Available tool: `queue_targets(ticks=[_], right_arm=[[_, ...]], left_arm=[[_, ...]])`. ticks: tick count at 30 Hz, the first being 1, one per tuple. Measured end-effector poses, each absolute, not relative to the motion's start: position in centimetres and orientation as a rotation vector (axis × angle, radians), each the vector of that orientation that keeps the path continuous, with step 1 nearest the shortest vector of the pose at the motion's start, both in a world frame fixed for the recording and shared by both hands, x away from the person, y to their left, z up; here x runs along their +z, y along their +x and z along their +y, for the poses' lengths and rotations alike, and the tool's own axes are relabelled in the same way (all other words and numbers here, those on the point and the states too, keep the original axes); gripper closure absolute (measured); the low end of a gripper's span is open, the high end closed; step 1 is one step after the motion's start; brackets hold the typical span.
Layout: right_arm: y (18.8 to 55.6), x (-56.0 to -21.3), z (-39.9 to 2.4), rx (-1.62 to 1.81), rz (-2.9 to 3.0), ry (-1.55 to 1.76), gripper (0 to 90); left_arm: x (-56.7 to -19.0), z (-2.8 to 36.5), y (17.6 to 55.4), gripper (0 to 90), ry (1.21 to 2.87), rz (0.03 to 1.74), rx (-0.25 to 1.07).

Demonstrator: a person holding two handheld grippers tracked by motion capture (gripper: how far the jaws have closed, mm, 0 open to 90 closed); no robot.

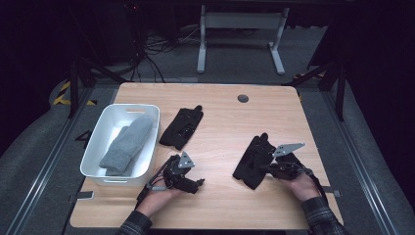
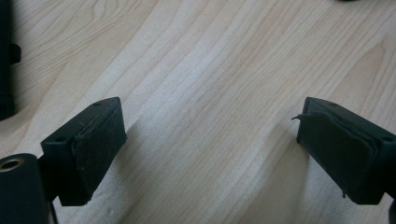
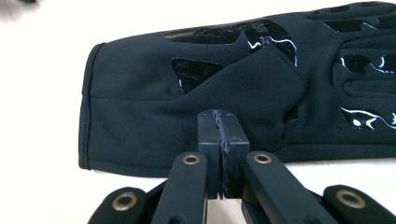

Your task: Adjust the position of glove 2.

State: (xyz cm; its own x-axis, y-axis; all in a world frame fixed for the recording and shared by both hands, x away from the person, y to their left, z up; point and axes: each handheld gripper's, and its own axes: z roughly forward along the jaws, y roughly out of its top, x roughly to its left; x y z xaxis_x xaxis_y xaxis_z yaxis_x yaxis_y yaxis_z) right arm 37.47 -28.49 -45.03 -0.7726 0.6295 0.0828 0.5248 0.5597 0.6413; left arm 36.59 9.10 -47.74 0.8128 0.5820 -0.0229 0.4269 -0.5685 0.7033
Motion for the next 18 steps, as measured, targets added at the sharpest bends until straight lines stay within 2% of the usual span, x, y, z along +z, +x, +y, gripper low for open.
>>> queue_targets(ticks=[10, 15, 18], right_arm=[[34.6, -44.2, -30.9, 1.049, 2.574, 1.011, 90.0], [35.9, -43.2, -28.8, 1.129, 2.531, 0.982, 90.0], [36.9, -43.3, -27.6, 1.108, 2.536, 0.964, 90.0]], left_arm=[[-47.8, 9.4, 36.0, 8.9, 2.262, 0.73, 0.278], [-47.8, 9.3, 36.0, 7.8, 2.273, 0.706, 0.265], [-47.8, 9.2, 36.0, 4.1, 2.284, 0.695, 0.258]])
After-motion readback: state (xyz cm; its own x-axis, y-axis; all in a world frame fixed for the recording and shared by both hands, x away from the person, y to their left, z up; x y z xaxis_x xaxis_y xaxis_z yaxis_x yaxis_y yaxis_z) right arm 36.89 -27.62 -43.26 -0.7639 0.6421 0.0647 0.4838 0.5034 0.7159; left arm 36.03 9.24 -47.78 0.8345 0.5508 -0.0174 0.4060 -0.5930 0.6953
